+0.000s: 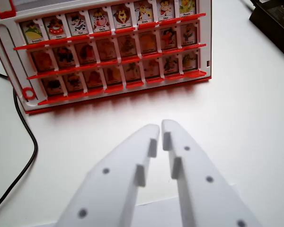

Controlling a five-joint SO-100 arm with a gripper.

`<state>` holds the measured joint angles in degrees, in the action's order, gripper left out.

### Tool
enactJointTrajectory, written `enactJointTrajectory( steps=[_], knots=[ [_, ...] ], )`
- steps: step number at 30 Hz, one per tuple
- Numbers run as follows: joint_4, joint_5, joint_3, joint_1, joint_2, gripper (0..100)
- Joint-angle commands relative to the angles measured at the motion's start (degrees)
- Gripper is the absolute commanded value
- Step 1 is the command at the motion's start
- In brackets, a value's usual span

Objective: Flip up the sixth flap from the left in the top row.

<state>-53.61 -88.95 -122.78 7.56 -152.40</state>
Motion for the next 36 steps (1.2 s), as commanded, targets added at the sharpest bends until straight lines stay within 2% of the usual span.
enactJointTrajectory(
  steps=[1,8,15,24,36],
  knots=[
    [3.08,-0.70,8.96,0.35,8.09,0],
    [7.73,-1.14,15.21,1.67,23.29,0],
    [17.58,-2.72,17.05,2.29,36.83,0],
    [27.07,-3.43,21.01,0.26,50.98,0],
    [28.65,-3.78,36.47,-0.35,67.59,0]
  ],
)
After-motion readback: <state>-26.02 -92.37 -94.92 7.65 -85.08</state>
